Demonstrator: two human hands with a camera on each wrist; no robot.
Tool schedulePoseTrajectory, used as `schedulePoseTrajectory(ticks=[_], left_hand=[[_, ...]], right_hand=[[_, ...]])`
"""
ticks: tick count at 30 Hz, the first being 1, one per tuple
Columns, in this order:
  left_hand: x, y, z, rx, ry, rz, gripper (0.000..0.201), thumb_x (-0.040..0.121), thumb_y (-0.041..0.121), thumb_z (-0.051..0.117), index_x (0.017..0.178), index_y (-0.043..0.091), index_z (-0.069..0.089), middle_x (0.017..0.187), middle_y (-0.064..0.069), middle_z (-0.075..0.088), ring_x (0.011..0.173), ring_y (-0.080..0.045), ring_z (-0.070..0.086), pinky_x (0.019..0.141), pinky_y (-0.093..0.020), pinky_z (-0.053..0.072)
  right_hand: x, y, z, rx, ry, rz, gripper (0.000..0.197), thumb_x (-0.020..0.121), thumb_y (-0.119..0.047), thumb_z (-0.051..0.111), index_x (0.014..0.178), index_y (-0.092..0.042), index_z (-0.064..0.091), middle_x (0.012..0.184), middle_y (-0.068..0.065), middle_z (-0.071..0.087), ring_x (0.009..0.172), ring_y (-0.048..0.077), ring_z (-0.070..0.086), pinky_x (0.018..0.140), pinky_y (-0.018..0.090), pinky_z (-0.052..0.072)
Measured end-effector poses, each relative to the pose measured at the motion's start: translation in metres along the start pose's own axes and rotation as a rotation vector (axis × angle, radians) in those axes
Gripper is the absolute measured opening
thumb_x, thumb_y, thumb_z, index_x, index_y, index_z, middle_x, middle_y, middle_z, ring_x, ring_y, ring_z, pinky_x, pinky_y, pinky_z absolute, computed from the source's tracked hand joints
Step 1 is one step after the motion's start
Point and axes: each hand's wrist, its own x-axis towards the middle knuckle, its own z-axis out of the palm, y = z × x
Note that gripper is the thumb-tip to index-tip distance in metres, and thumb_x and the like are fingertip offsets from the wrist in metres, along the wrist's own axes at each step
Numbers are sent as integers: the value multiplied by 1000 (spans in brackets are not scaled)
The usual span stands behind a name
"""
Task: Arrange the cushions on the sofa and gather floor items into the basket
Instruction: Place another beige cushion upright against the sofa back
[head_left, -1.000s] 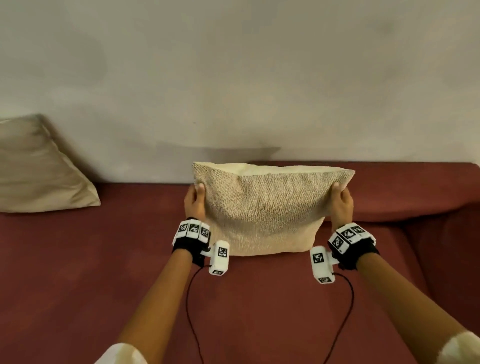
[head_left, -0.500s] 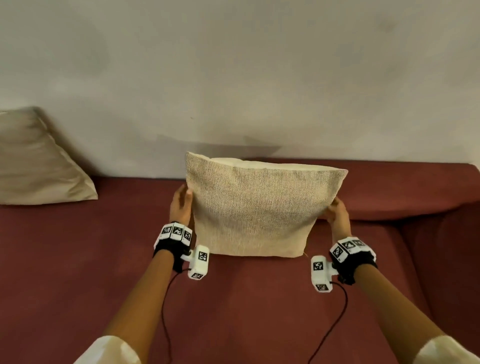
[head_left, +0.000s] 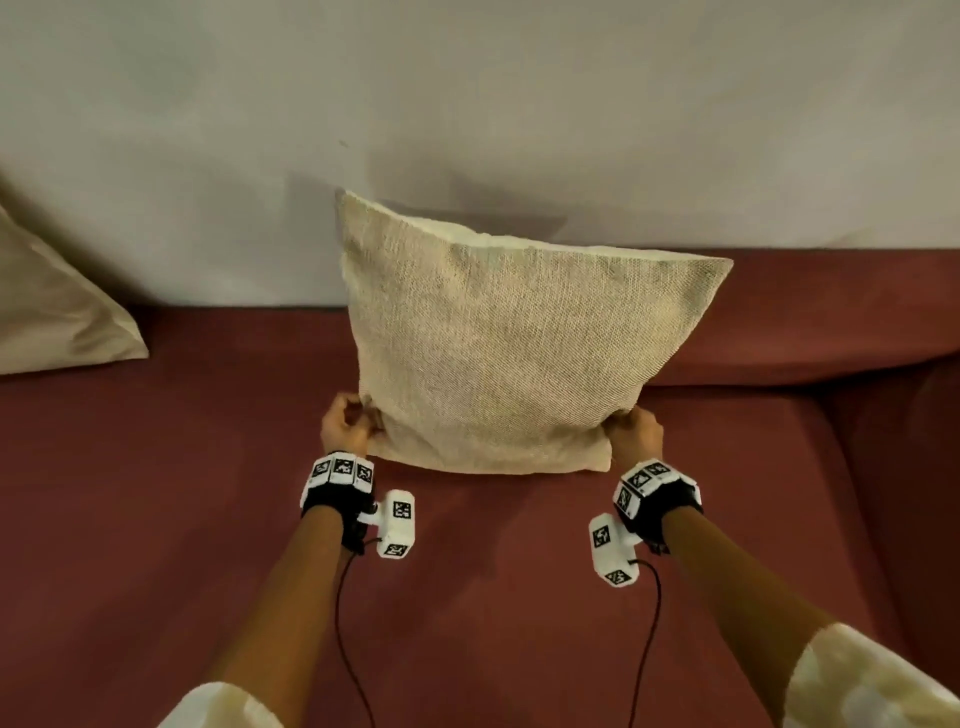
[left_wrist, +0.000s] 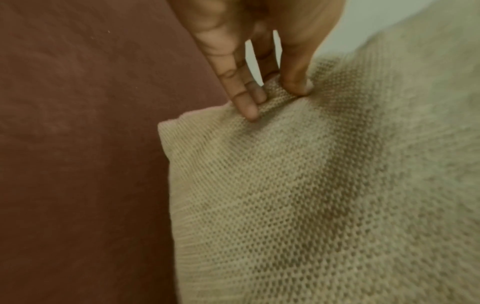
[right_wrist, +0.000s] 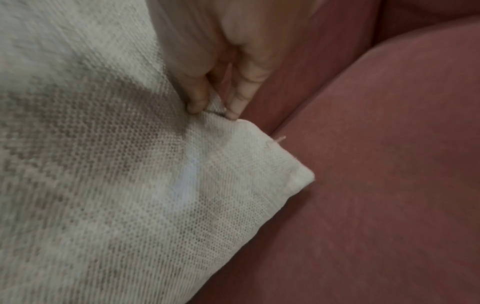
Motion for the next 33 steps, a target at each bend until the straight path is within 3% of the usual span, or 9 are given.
schedulePoseTrajectory(ticks=[2, 6, 9, 12, 17, 21, 25, 30, 33], left_hand=[[4, 2, -9, -67, 21, 45, 2, 86, 5, 60, 85, 3, 60, 70, -7, 59, 67, -20, 55, 67, -35, 44], [16, -13, -20, -47, 17, 27, 17, 81, 27, 60, 67, 34, 57, 71, -10, 60, 71, -22, 58, 70, -52, 53], [5, -28, -17, -102, 37, -39, 1, 82, 23, 59, 81, 23, 59, 85, -13, 60, 81, -27, 59, 76, -56, 57], [-12, -37, -8, -217, 119, -101, 31, 88, 19, 60, 112, 2, 50, 105, -10, 53, 98, -33, 59, 79, -48, 59], [-46, -30, 27, -251, 103, -223, 88, 64, 67, 63, 119, 0, 44, 123, -17, 48, 109, -31, 55, 87, -56, 54], [-78, -7, 63, -356, -21, -364, 96, 65, 67, 55, 143, 21, 24, 148, -17, 29, 132, -36, 38, 103, -57, 42], [-87, -4, 84, -407, -91, -345, 117, 52, 84, 56, 147, 32, 11, 155, -10, 26, 140, -32, 31, 110, -59, 34], [-98, 3, 77, -256, -173, -360, 106, 68, 71, 50, 149, 21, 3, 158, -13, 13, 142, -34, 25, 113, -58, 30], [-120, -1, 70, -23, -325, -337, 72, 85, 48, 51, 141, 7, 32, 145, -17, 40, 131, -35, 42, 109, -51, 38]], right_hand=[[-14, 3, 9, 85, 37, -6, 20, 84, -13, 57, 94, 1, 66, 96, 26, 69, 94, 38, 63, 77, 36, 46], [-24, -1, 22, 161, 55, -5, 18, 85, -7, 55, 96, 2, 65, 96, 24, 69, 94, 36, 63, 71, 28, 39], [-13, -1, 22, 154, -39, 34, 24, 84, -5, 52, 106, 2, 59, 107, 23, 66, 103, 38, 60, 84, 36, 45], [-8, -3, 14, 314, -181, -32, 55, 72, -7, 58, 125, -13, 48, 123, 13, 59, 116, 30, 55, 102, 46, 45], [-4, -28, -29, 693, -126, -164, 60, 81, 1, 52, 136, -18, 37, 131, 5, 53, 117, 20, 53, 98, 37, 48], [1, -59, -39, 670, -106, -235, 21, 81, -37, 62, 91, -18, 61, 93, 6, 64, 86, 21, 60, 80, 37, 51], [23, -88, -46, 418, 58, -304, 30, 85, -30, 60, 57, -26, 51, 61, -4, 53, 65, 15, 49, 64, 35, 42], [15, -70, -52, 329, -9, -284, 24, 90, -29, 56, 103, -10, 63, 95, 2, 61, 89, 14, 56, 77, 29, 47], [-19, -22, -55, 296, 42, -286, 36, 91, -24, 54, 125, -10, 53, 118, 3, 50, 98, 11, 52, 90, 24, 42]])
